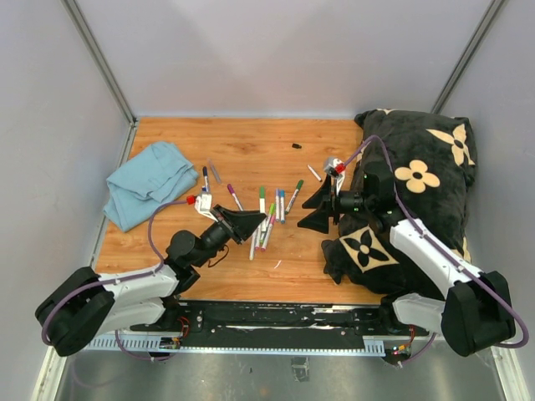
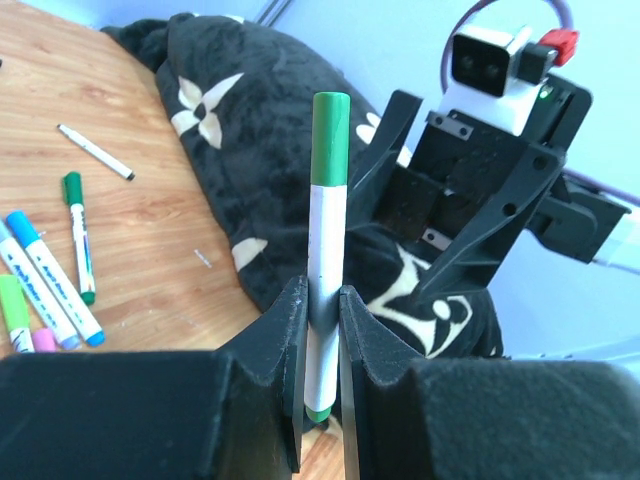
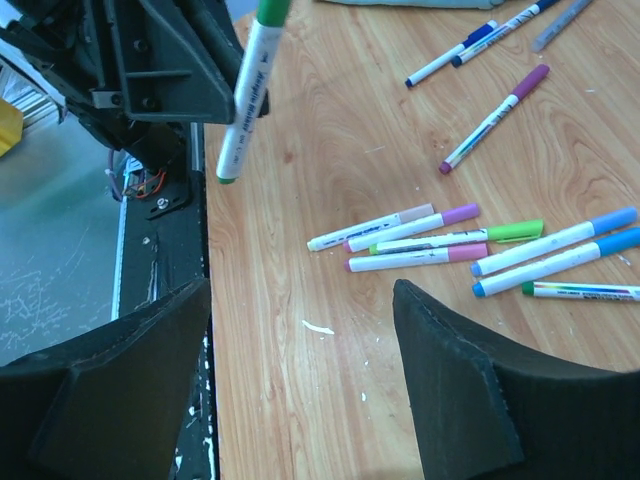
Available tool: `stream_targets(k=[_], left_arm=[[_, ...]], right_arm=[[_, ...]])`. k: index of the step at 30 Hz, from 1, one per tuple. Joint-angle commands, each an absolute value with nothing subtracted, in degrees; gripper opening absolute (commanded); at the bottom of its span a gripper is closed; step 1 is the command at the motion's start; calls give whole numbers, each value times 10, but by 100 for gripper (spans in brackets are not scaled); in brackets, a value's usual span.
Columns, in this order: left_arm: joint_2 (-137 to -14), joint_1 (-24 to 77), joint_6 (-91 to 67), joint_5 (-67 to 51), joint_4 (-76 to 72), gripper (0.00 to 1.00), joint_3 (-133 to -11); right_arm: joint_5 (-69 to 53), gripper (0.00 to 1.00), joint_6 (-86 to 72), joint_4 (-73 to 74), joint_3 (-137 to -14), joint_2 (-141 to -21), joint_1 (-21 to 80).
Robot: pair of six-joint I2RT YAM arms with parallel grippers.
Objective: Open the pen caps
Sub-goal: Pick up the pen from the center of the board.
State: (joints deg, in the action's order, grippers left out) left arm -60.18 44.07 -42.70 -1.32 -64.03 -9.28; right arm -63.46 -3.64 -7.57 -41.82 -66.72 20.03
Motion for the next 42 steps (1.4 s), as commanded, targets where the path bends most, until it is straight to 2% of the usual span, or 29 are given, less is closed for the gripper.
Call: stream_targets(k=[1, 7, 14, 42], left_arm=[[-627, 449, -450, 9, -750, 0, -79], [-691, 476, -455, 49, -841, 0, -77], [-765, 497, -461, 75, -926, 0, -81], [-835, 509, -461, 138, -994, 0, -93]], right_arm=[[-586, 76, -80, -118, -408, -672, 215], [-566, 76, -135, -175, -389, -674, 226], [-563, 76, -133, -177, -388, -679, 242], [-551, 76, -132, -162, -399, -711, 272]])
